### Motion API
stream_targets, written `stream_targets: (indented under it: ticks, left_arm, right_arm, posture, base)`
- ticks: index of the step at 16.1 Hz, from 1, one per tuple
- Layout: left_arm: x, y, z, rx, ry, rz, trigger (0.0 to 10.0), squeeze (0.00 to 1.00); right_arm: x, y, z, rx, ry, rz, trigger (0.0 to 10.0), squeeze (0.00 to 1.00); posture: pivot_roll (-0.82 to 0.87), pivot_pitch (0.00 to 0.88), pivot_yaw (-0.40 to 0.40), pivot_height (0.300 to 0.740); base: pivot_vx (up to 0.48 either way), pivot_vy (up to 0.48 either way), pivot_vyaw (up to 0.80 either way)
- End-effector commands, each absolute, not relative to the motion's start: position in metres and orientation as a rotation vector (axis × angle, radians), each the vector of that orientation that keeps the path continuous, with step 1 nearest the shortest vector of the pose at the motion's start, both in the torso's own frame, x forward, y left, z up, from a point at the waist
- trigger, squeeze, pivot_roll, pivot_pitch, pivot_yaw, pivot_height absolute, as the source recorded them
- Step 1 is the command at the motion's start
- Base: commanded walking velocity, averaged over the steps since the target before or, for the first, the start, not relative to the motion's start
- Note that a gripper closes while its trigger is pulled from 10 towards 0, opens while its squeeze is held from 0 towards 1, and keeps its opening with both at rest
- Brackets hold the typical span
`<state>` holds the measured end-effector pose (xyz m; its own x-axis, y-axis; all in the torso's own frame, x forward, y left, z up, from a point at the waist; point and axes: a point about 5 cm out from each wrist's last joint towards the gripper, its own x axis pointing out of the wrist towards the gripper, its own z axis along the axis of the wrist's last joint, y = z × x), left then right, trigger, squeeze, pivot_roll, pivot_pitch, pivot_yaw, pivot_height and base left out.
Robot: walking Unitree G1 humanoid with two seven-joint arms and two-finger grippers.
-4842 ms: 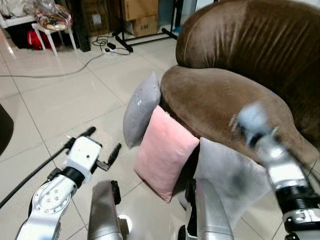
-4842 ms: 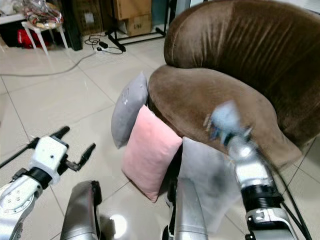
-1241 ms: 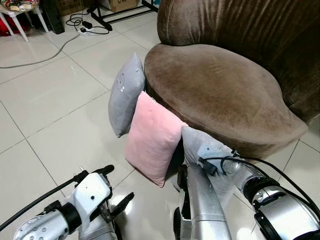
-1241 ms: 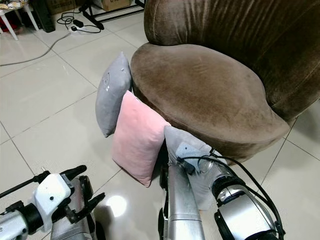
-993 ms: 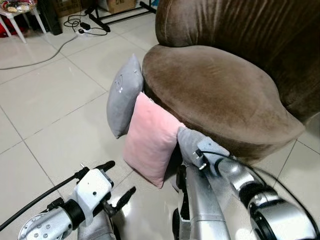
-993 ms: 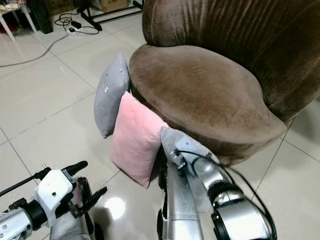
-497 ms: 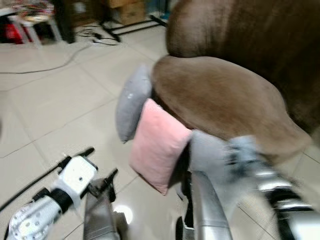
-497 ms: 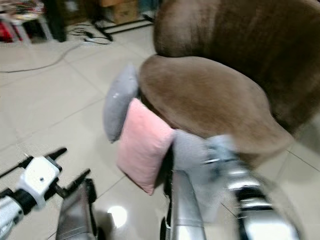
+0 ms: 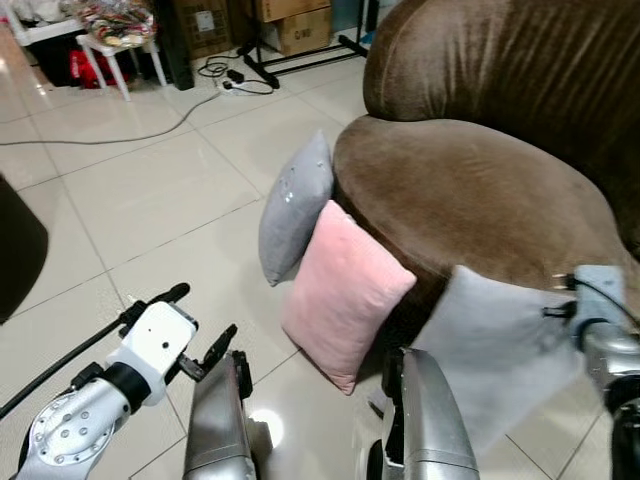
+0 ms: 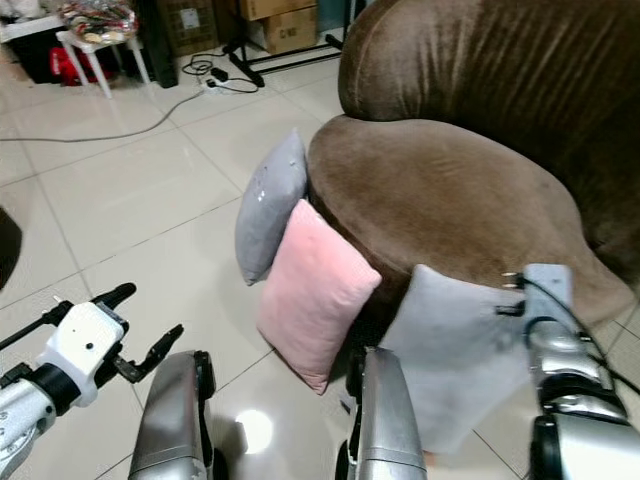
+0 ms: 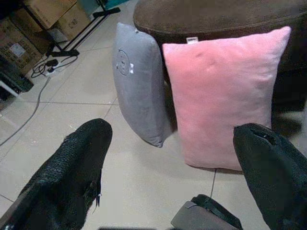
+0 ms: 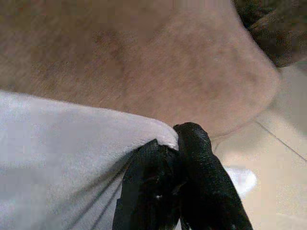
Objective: Move the pillow to the sofa from floor
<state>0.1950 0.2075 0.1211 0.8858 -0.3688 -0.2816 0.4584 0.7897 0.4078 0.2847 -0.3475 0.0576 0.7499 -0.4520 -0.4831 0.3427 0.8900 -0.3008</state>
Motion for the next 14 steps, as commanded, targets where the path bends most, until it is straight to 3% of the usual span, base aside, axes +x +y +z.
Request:
stream_targets:
  ticks: [1, 3, 8, 11, 14]
  left_arm:
    - [0.197, 0.205, 0.121, 0.493, 0.177, -0.455, 10.0, 0.0]
    - [0.2, 0.204, 0.124, 0.48, 0.154, -0.447, 10.0, 0.0]
    - [0.202, 0.199, 0.125, 0.467, 0.134, -0.46, 10.0, 0.0]
    - [0.209, 0.201, 0.132, 0.469, 0.093, -0.432, 10.0, 0.0]
    - [0.215, 0.201, 0.139, 0.455, 0.056, -0.395, 10.0, 0.0]
  right_arm:
    - [0.297, -0.377, 0.11, -0.227, 0.358, -0.557, 0.0, 0.0]
    - [0.308, -0.384, 0.161, -0.185, 0.116, -0.55, 0.0, 0.0]
    - [0.311, -0.382, 0.23, -0.102, -0.187, -0.562, 0.0, 0.0]
    - [0.32, -0.342, 0.312, -0.033, -0.47, -0.435, 0.0, 0.0]
    - [0.324, -0.325, 0.361, 0.01, -0.622, -0.368, 0.0, 0.0]
  posture:
    - [0.03, 0.0, -0.034, 0.475]
    - [0.02, 0.0, -0.031, 0.475]
    - [0.0, 0.0, -0.019, 0.475]
    - [0.0, 0.0, -0.02, 0.475]
    - [0.0, 0.0, -0.035, 0.475]
  base:
    - [0.0, 0.0, 0.0]
    - [0.0, 0.0, 0.0]
    - [0.0, 0.0, 0.0]
    - [0.0, 0.0, 0.0]
    - [0.0, 0.0, 0.0]
